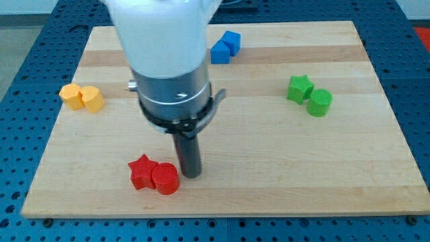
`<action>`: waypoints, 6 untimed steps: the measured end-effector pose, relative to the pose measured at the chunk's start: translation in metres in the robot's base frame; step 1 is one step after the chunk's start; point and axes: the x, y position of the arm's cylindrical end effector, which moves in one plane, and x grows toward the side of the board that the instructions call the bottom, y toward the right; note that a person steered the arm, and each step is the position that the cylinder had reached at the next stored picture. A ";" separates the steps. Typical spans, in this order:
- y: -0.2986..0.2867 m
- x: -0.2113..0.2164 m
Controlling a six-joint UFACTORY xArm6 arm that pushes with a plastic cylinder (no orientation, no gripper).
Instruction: Move the red star parallel to the left side of the red circle
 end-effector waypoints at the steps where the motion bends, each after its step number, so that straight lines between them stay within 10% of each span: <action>1: 0.030 0.008; 6: -0.089 -0.002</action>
